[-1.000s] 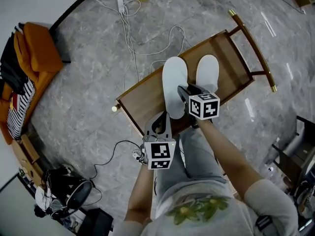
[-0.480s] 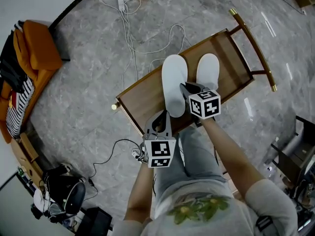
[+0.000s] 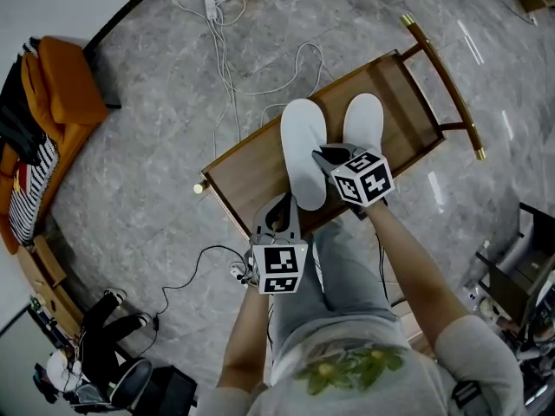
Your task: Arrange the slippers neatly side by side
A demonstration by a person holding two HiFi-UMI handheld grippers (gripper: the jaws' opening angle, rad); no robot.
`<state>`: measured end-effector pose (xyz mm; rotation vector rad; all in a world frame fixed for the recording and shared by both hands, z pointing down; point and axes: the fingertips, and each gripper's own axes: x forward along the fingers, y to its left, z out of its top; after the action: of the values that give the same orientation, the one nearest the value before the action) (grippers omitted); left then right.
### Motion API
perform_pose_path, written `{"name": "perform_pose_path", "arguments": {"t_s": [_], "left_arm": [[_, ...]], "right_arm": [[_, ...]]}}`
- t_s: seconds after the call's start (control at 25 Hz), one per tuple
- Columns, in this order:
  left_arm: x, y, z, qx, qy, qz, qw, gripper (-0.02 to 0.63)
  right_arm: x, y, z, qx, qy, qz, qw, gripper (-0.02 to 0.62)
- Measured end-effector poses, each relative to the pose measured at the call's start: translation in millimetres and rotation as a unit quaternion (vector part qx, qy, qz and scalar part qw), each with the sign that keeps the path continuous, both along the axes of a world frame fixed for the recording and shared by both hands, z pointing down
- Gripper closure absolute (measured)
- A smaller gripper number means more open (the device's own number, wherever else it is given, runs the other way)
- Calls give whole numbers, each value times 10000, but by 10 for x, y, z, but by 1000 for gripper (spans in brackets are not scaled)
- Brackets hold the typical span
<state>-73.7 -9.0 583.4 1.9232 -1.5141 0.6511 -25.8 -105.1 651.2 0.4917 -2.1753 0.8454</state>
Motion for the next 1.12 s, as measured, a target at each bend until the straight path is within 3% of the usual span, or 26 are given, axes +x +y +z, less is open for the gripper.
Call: {"name": "perform_pose_path", "arguments": {"t_s": [0.28,0.56,1.12], "left_arm": [[29,12,24,-31,-12,-2,10000,589],[16,30,27,-53,-18,-25,10000,589],[21,53,60,-104,-34,-65,9999,589]], "right_arm": [[13,104,31,-72,57,-915,9958,563],[12,224,103,-27,386,-1924,9805,563],[-35,217,190,387,500,-1944,9789,558]]}}
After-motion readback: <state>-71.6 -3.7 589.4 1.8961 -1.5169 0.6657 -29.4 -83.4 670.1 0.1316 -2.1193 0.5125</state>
